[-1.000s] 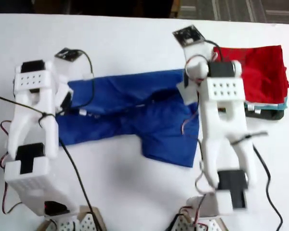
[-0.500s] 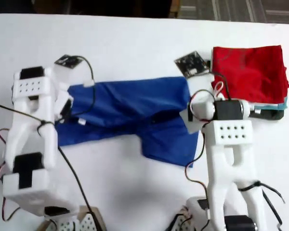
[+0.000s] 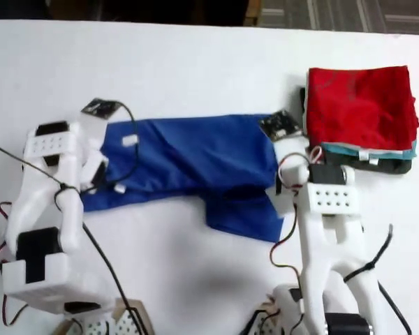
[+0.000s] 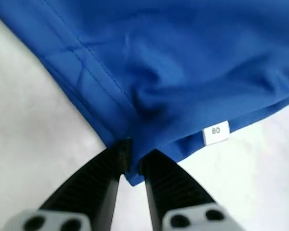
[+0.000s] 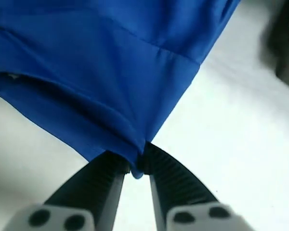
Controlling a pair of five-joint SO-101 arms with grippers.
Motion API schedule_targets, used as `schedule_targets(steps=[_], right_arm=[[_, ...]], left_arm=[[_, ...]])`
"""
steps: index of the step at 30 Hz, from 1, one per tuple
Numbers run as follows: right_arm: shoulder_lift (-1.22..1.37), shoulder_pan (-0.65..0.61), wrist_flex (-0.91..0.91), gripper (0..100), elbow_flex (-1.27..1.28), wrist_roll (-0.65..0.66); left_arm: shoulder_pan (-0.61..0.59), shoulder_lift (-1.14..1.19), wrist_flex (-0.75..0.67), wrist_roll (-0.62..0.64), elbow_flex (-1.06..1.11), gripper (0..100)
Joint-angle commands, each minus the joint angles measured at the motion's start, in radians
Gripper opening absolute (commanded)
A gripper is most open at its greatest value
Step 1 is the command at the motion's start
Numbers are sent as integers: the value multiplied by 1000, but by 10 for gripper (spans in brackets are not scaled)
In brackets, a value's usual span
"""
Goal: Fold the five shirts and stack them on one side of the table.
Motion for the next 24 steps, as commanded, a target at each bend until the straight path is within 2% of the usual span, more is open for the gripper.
schedule_targets(steps=[1,10,13,18,24], right_arm=[[-33,21,-58,18,55,40],[-33,19,-82,19,130,98],[-42,19,-31,70,130,130],[-65,18,67,191,60,133],[-199,18,220,209,-137,129]], left_arm=[[-8,-51,-23,-9,16,26],[-8,-51,-44,-9,47,28],[-11,-51,-38,-9,47,59],[-11,-58,-15,-9,27,183],[-12,-58,120,-9,-130,191]])
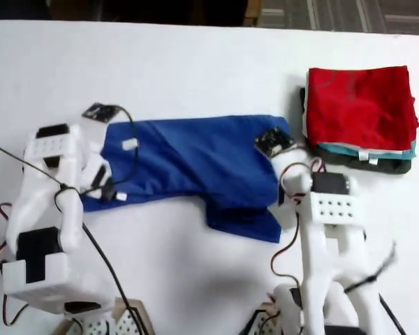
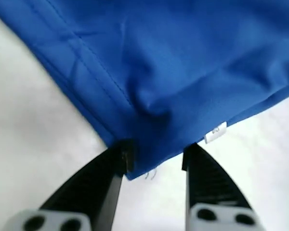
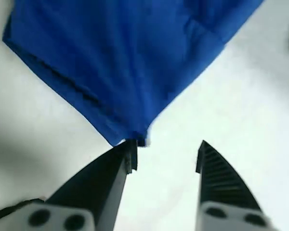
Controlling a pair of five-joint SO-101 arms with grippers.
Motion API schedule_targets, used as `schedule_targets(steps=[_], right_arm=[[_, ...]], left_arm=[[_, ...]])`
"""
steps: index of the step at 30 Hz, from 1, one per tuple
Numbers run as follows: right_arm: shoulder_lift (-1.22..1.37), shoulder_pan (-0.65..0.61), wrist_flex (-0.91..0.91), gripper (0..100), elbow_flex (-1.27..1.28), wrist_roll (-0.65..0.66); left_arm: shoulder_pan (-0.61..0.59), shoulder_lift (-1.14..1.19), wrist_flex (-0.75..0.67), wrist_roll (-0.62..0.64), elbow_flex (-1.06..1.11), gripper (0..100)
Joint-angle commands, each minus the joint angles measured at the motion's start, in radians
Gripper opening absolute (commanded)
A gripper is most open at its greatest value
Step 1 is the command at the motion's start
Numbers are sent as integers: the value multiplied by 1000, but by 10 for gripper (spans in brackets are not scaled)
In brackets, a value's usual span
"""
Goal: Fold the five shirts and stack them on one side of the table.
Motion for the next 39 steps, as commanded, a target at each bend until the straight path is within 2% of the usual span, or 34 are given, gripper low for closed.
schedule_targets(steps=[1,5,8,9,11,13,16,24,33,39], right_arm=[[-110,7,70,209,-149,0],[-179,8,73,209,-259,0],[-173,8,1,181,-282,-28],[-160,8,-39,135,-281,-55],[-114,8,-117,3,-281,-114],[-45,-5,-176,46,-288,-150],[93,-64,-216,15,-331,-169],[585,-209,-300,19,-571,-170],[1093,-199,-292,19,-899,-170],[1305,-176,-292,19,-1115,-170]], left_arm=[[-9,-58,107,-12,-136,191],[-9,-57,238,-12,-305,191],[-9,-52,279,-11,-417,182],[-8,-52,275,-8,-444,147],[-6,-44,255,-2,-490,8],[-5,-15,232,15,-522,48],[0,84,196,28,-564,29],[8,496,135,89,-734,26],[-74,876,147,89,-1132,25],[-80,1076,290,86,-1561,25]])
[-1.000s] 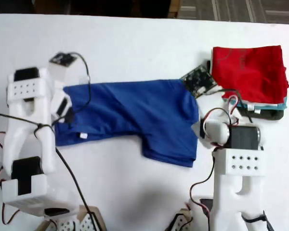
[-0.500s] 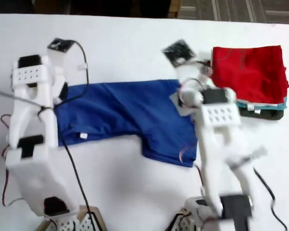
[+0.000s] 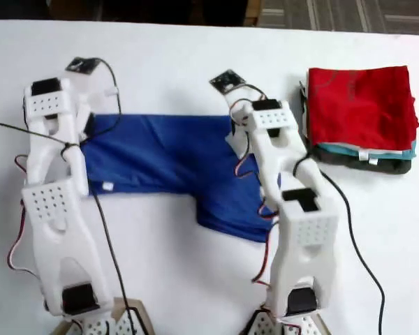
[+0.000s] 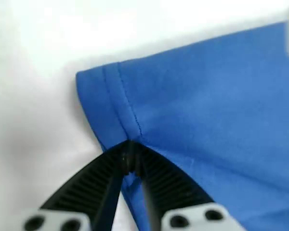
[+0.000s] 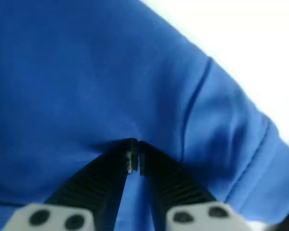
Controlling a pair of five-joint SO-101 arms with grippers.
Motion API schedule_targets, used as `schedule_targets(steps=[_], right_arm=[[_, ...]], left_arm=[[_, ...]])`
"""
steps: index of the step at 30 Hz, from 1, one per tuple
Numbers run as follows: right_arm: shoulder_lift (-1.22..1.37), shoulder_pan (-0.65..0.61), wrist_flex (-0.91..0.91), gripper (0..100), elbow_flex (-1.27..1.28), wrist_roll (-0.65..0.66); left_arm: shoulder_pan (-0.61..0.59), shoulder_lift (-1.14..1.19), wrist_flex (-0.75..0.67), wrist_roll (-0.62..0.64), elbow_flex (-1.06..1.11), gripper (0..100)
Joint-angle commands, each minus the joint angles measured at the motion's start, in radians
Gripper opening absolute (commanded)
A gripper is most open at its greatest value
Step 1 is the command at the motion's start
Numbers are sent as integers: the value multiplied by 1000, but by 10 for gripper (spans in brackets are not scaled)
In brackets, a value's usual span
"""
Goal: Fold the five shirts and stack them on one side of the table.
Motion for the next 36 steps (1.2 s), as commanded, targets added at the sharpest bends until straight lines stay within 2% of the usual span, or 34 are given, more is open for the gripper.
schedule_targets(steps=[1,5,8,14,18,25,30,36], right_arm=[[82,27,-12,19,-150,-8],[117,35,102,19,-258,-8],[116,33,189,19,-321,-8],[116,38,354,19,-473,-9],[116,33,479,19,-574,-5],[116,33,659,19,-829,0],[71,35,693,19,-911,0],[-102,7,693,19,-733,2]], left_arm=[[-28,101,81,5,-274,25],[-25,192,229,3,-503,25],[-29,218,261,3,-610,25],[-32,147,265,5,-570,25],[-35,5,267,8,-367,25],[-18,-302,241,-2,107,27],[-11,-425,98,-20,424,27],[-11,-566,-107,-21,796,27]])
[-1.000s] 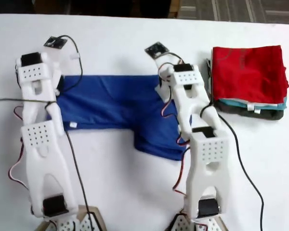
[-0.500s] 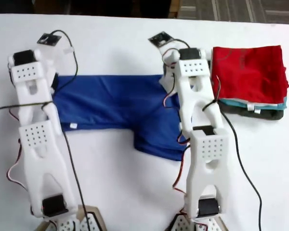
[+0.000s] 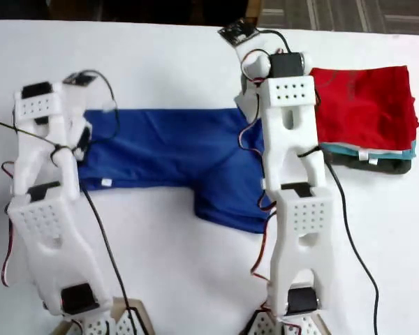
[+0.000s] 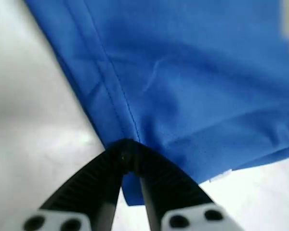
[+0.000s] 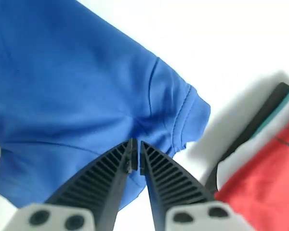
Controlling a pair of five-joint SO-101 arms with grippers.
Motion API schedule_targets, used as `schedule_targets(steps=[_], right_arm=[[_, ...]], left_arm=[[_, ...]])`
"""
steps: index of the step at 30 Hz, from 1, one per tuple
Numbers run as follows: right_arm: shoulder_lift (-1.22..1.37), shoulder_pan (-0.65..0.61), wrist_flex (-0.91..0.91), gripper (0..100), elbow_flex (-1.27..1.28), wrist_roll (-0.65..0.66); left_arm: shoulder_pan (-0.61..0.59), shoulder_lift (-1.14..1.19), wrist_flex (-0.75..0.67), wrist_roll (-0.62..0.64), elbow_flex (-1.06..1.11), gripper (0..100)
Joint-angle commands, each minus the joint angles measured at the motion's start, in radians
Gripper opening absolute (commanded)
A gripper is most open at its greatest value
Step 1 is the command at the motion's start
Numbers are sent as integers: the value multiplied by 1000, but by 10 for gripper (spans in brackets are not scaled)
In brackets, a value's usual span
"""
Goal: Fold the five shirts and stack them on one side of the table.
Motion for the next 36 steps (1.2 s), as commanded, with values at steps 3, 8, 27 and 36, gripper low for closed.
schedule_targets(steps=[3,8,27,36], right_arm=[[-274,-48,22,19,196,2],[-449,-116,15,19,453,2],[-762,-265,-545,59,1574,129],[-644,-308,-544,224,1579,135]], left_arm=[[5,-199,-204,-26,331,27],[2,-371,-292,-49,522,27],[3,-649,-597,-44,946,26],[3,-652,-712,-43,1041,26]])
